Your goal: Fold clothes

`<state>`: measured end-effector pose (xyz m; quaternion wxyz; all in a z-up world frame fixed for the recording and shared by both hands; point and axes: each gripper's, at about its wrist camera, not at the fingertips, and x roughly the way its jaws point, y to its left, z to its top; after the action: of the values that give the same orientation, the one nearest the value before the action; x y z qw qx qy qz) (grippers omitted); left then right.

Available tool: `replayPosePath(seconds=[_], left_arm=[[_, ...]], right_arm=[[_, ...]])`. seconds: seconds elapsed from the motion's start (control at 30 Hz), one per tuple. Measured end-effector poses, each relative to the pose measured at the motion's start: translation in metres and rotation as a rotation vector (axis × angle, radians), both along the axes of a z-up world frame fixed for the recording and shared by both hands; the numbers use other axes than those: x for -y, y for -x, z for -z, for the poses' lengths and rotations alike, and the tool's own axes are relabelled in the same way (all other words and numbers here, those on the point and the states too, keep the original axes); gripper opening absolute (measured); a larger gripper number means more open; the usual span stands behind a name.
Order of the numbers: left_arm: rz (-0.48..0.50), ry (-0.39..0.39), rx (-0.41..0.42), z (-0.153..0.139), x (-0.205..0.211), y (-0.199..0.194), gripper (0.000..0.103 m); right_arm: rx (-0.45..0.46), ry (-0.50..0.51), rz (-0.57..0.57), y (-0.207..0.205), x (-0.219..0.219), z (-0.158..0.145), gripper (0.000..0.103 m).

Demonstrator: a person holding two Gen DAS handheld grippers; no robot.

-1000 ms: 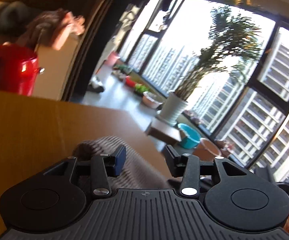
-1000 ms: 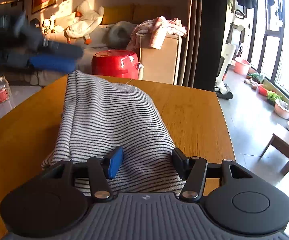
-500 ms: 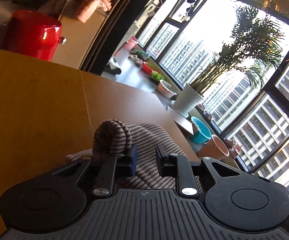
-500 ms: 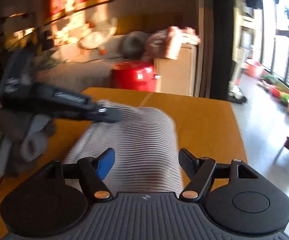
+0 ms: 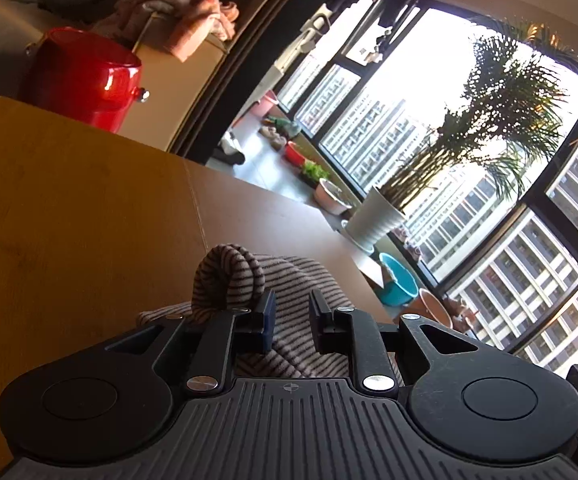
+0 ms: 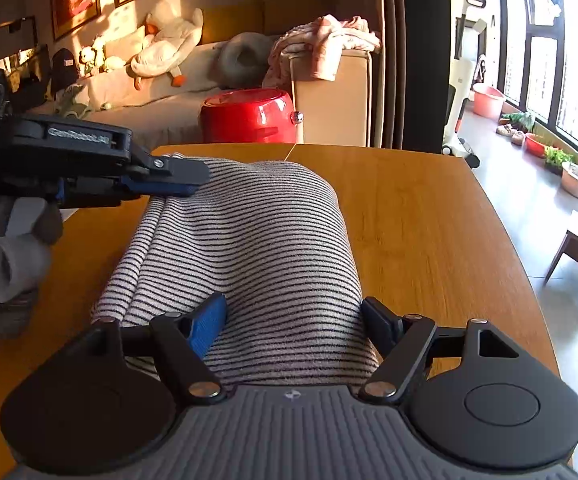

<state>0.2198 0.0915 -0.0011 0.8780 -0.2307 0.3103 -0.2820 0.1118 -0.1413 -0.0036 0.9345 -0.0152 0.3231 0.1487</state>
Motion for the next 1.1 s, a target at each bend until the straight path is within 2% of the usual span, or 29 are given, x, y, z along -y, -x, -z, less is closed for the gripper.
replayPosePath(seconds=[0.1, 0.17, 0.27, 0.37, 0.43, 0.53, 0.63, 0.7, 0.83, 1.03, 1.1], left_arm=[[-0.010, 0.000, 0.007, -0.008, -0.004, 0.011, 0.035], [-0.027, -0.019, 0.019, -0.014, -0.005, 0.021, 0.054], [-0.061, -0.075, 0.032, -0.021, -0.007, 0.033, 0.065], [-0.068, -0.113, -0.001, -0.020, -0.006, 0.037, 0.078], [-0.050, -0.126, -0.031, -0.013, -0.002, 0.038, 0.080], [-0.006, -0.138, -0.060, -0.003, 0.010, 0.040, 0.079], [0.031, -0.166, -0.057, 0.005, 0.021, 0.044, 0.067], [0.046, -0.195, -0.037, 0.009, 0.026, 0.047, 0.065], [0.055, -0.192, -0.024, 0.010, 0.023, 0.045, 0.058], [0.065, -0.162, -0.040, 0.014, 0.018, 0.041, 0.056], [0.068, -0.151, -0.043, 0.015, 0.016, 0.040, 0.055]], right_arm=[[0.001, 0.012, 0.013, 0.001, -0.002, 0.000, 0.077], [0.002, 0.015, 0.023, 0.001, -0.003, 0.000, 0.078], [0.000, 0.010, 0.041, 0.002, -0.002, 0.002, 0.081], [-0.003, -0.001, 0.052, 0.001, -0.001, 0.002, 0.082], [-0.002, -0.002, 0.057, 0.002, -0.001, 0.002, 0.082], [0.005, 0.005, 0.059, 0.005, -0.003, 0.001, 0.082], [0.007, 0.008, 0.042, 0.006, -0.001, -0.003, 0.082], [0.001, -0.003, 0.029, 0.005, 0.002, -0.006, 0.082], [-0.030, -0.067, 0.039, -0.002, 0.011, -0.002, 0.082], [-0.078, -0.171, 0.055, -0.013, 0.024, 0.004, 0.082], [-0.093, -0.214, 0.035, -0.013, 0.025, 0.003, 0.068]])
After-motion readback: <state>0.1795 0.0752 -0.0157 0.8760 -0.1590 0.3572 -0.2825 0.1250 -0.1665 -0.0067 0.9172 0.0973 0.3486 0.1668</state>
